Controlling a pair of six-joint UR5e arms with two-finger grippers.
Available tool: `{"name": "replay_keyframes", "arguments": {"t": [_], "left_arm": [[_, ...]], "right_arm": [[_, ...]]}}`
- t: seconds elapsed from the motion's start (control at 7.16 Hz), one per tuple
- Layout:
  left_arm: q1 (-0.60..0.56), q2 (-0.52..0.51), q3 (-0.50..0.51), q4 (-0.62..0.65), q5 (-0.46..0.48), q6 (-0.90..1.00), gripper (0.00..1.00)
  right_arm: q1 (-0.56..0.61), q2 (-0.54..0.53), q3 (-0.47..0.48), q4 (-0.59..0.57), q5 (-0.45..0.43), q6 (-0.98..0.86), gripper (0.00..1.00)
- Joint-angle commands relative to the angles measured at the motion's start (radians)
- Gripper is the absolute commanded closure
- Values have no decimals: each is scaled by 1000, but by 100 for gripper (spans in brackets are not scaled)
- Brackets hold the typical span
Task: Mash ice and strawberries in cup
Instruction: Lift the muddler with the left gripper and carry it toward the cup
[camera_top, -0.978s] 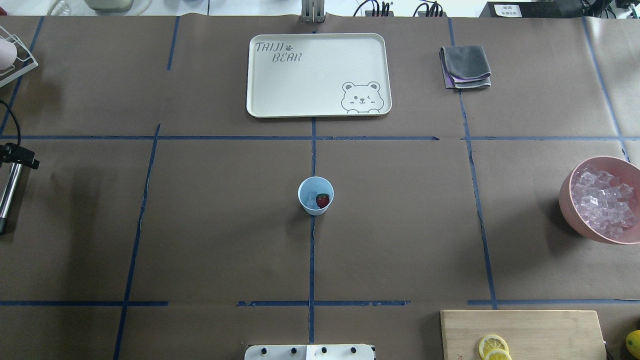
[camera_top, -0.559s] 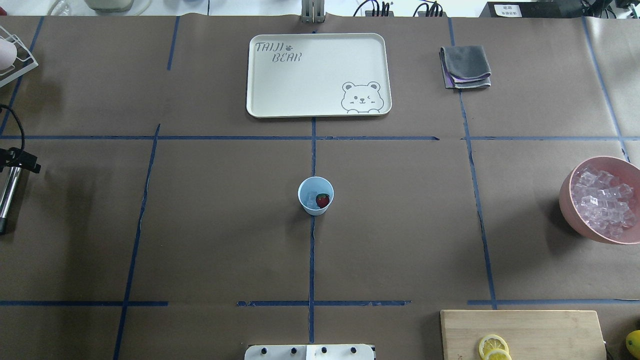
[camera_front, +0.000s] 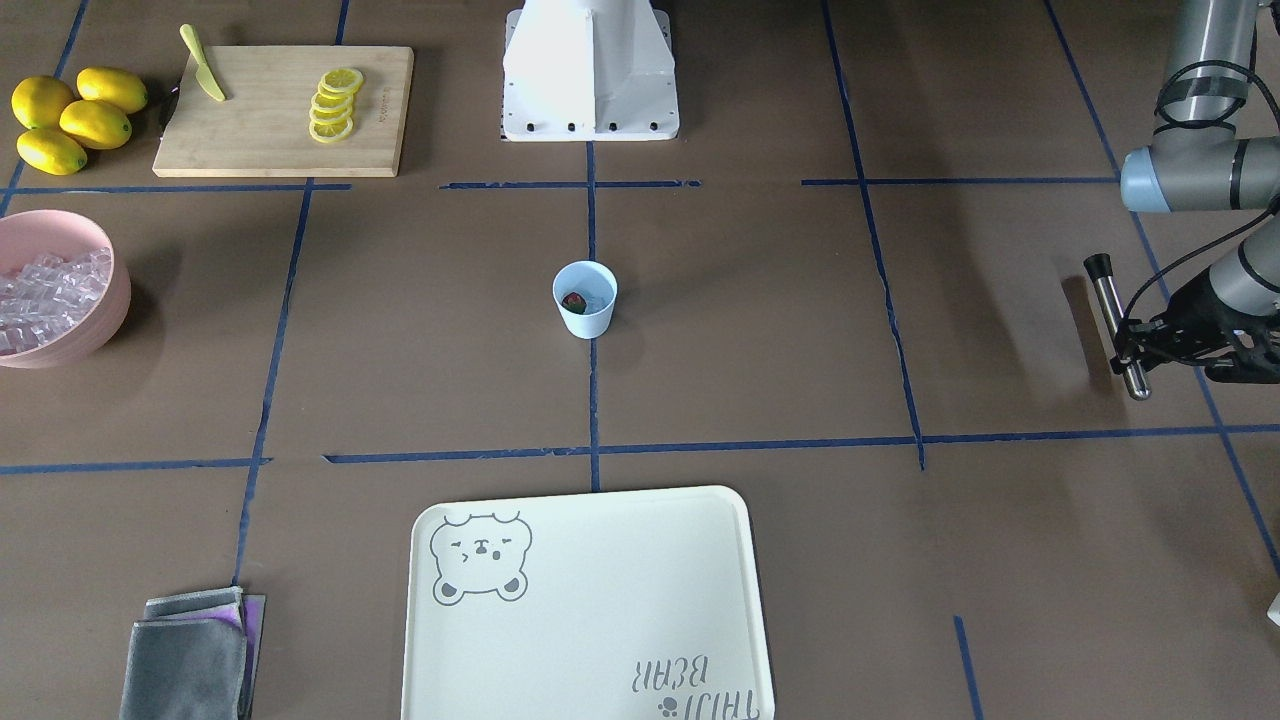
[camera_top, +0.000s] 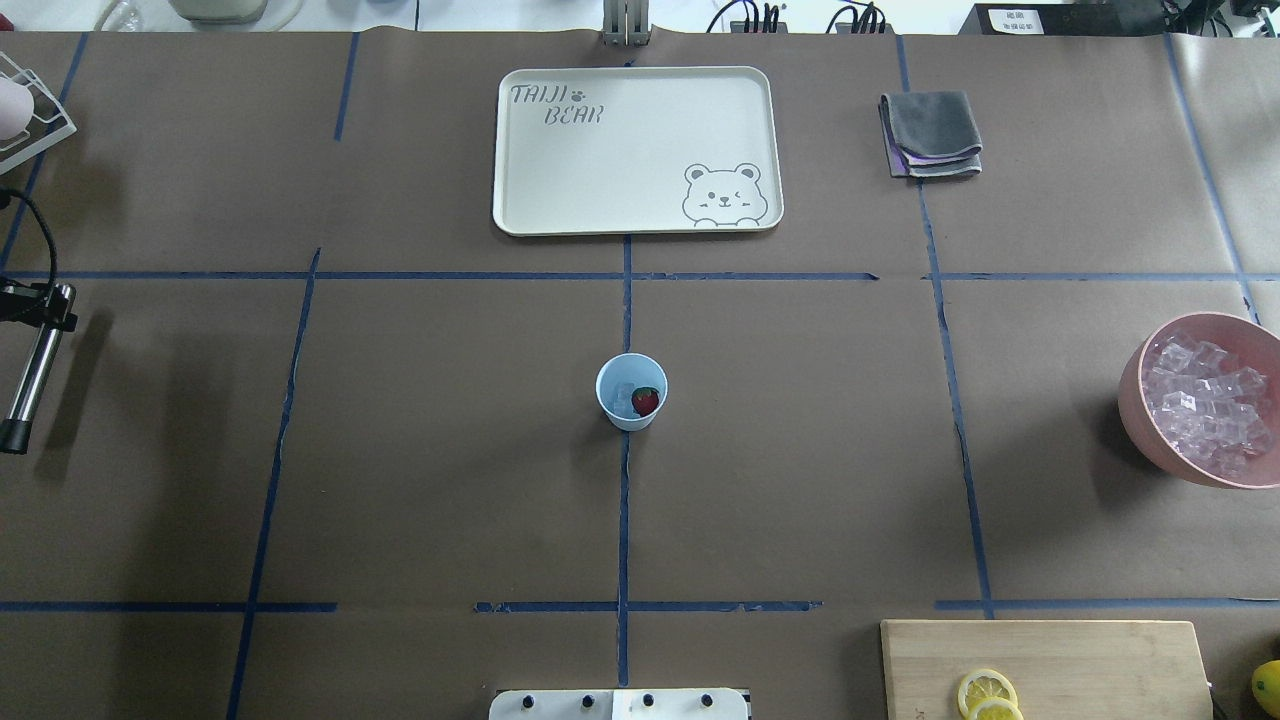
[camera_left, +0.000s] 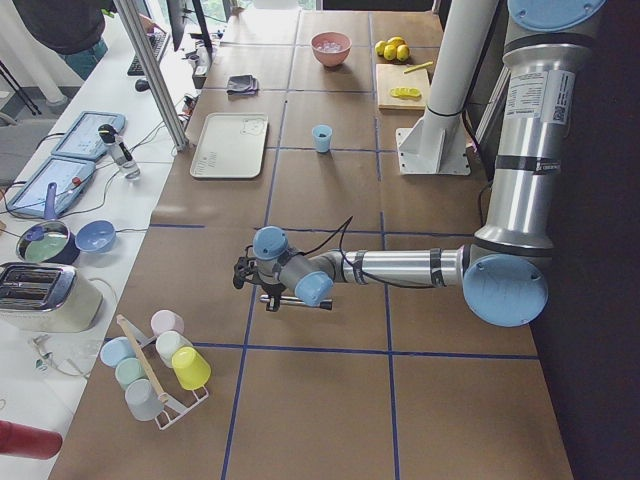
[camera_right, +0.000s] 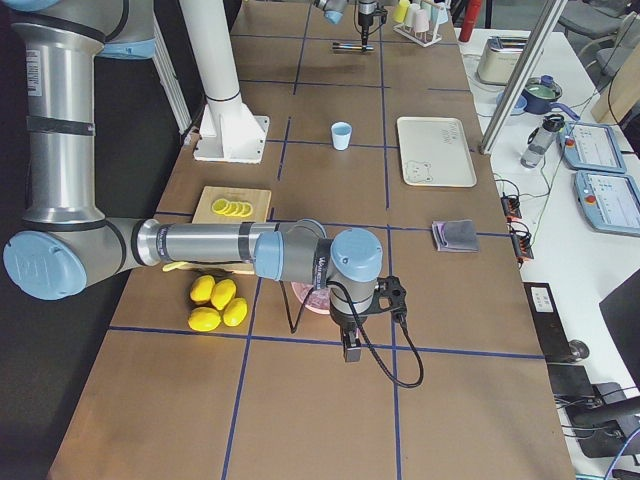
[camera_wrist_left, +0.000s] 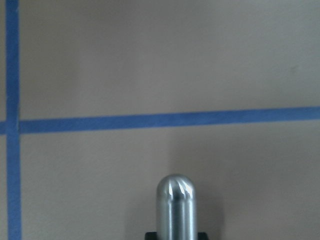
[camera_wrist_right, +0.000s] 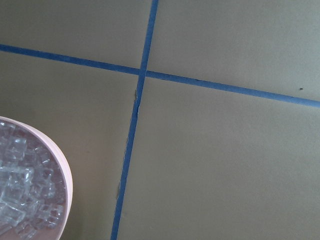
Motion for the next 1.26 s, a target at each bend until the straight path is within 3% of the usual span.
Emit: {"name": "replay_keyframes", "arguments": {"t": [0.0,0.28,0.56,0.7,0.84,1.12], "left_arm": [[-9,-10,-219,-44,7,82,98],[-3,-146,-247,-135,-4,102,98],[43,-235,-195,-453,5,16,100],[75,-264,-195,-520,9,20,100],[114,-322,-178,-599,51,28,100],[308,-341,-112,-874,297,125,100]], "right_arm": [[0,0,5,0,-2,0,0],[0,0,3,0,-3,2,0],[0,0,3,-2,-2,2,0],[0,0,3,-2,-2,2,0],[0,1,3,-2,-3,2,0],[0,0,3,-2,-2,2,0]]}}
